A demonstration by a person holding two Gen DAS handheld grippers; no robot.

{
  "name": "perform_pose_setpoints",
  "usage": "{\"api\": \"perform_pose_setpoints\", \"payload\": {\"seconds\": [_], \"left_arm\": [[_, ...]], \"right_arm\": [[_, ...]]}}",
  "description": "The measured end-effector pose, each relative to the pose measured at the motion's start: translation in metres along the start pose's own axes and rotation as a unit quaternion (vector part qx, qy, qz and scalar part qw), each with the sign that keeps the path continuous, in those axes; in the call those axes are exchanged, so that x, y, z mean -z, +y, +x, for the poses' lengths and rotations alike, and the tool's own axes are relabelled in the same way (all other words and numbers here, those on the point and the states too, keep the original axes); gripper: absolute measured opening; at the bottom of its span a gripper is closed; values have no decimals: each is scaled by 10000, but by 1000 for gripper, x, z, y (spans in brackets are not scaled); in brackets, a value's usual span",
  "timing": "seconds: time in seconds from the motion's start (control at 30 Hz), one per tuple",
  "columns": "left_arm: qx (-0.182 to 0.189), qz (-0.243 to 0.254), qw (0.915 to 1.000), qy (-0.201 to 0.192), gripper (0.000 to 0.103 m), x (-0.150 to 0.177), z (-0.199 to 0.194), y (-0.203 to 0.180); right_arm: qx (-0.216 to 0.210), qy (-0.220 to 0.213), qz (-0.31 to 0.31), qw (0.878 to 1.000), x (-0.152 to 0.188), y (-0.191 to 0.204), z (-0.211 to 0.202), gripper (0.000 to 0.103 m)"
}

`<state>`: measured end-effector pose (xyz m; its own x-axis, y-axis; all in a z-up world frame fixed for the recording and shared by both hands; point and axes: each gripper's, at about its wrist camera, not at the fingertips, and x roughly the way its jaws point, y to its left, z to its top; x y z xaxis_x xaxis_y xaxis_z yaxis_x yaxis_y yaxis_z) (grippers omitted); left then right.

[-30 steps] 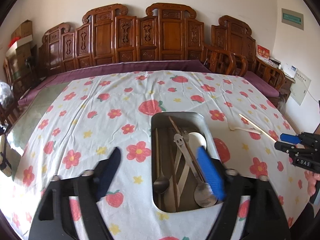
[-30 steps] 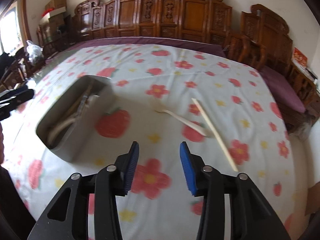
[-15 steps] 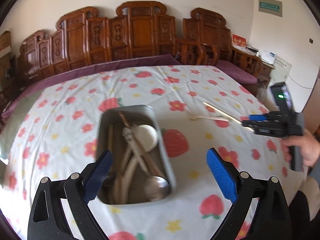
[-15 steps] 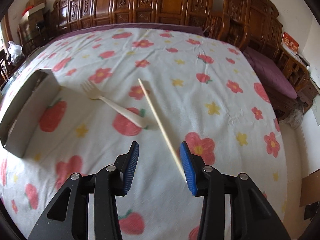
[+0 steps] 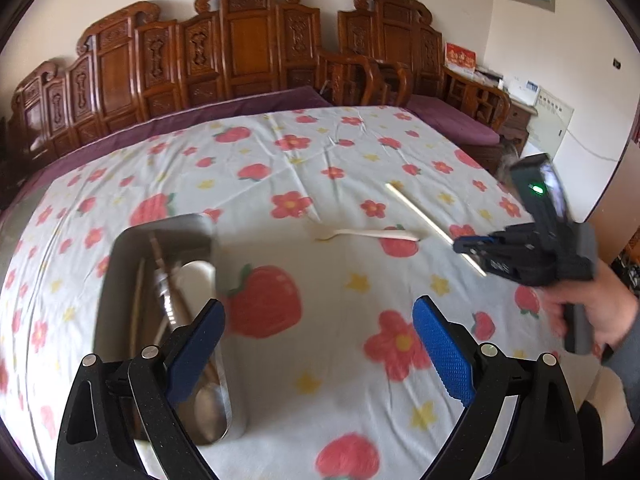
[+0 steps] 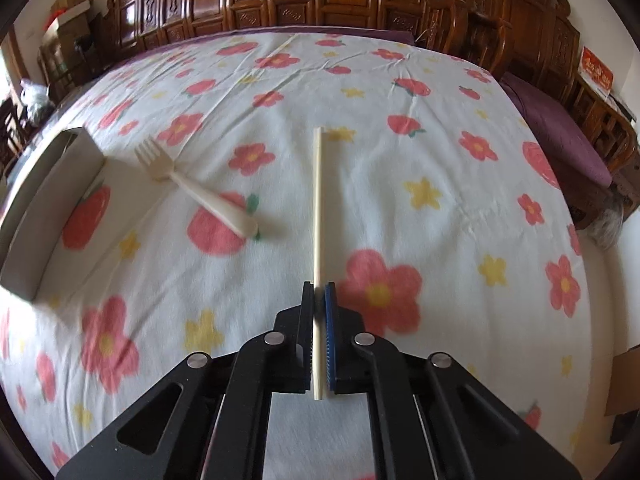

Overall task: Organize utensils
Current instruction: 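Grasp the white chopstick with the right tool, then lift the white chopstick with the right tool while the left tool approaches the white plastic fork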

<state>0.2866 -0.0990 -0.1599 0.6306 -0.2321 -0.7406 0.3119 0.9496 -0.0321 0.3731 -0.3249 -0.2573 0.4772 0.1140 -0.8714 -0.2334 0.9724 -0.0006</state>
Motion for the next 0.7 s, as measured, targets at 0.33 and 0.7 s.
{"api": "perform_pose_setpoints", "payload": {"seconds": [0.33,0.7], "left_arm": [[-126,123,9995,258,89,-54,60,1],[-279,-305,9947,947,55,-81,138,26]], "right_arm": [[-32,-40,-31,10000,35,-5,-19,6],[-31,-251,-11,9997,42,-6,-21,6]]}}
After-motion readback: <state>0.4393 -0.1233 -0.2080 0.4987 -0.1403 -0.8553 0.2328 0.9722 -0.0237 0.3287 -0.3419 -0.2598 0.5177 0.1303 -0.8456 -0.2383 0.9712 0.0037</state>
